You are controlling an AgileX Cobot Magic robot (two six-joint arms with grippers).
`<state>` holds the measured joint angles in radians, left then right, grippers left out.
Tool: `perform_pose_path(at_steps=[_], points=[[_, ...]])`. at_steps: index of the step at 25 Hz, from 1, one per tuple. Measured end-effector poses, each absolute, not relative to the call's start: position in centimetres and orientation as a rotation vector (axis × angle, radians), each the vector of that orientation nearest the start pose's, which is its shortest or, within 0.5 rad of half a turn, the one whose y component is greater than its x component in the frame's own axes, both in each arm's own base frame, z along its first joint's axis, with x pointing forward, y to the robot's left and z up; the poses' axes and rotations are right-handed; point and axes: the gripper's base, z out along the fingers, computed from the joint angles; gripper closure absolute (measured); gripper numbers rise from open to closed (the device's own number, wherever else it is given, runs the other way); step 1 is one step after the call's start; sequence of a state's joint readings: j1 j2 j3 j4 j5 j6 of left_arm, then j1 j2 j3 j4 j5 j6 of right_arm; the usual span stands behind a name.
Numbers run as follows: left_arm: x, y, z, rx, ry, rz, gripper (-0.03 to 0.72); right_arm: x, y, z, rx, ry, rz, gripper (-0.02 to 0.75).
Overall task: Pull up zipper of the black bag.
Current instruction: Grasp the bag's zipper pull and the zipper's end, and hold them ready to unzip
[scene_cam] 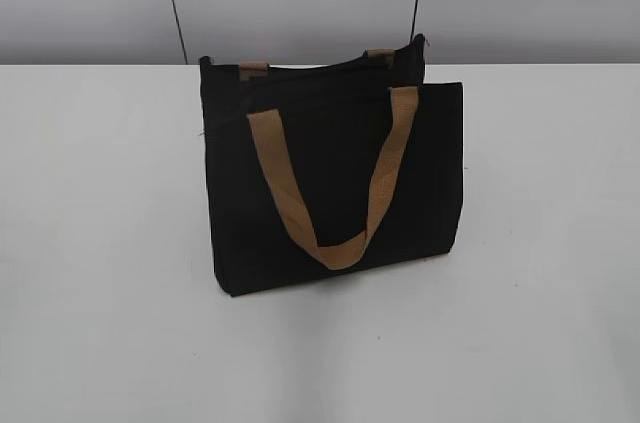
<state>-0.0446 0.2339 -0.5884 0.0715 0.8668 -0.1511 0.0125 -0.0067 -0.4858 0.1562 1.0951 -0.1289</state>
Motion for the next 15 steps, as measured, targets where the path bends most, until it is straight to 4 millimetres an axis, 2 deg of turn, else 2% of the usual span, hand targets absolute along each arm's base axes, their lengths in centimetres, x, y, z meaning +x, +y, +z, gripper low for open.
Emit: perform_pose_path(at_steps=[9,15], points=[[8.7,-0.8,34.4,0.002,1.725,-0.131,0.452,-0.6,1.3,27.1,-0.157,2.072,0.117,0.327],[12.6,-2.3,34.5,0.094,1.684,-0.185,0.452,-0.6,1.3,27.1,-0.157,2.072,0.117,0.327]])
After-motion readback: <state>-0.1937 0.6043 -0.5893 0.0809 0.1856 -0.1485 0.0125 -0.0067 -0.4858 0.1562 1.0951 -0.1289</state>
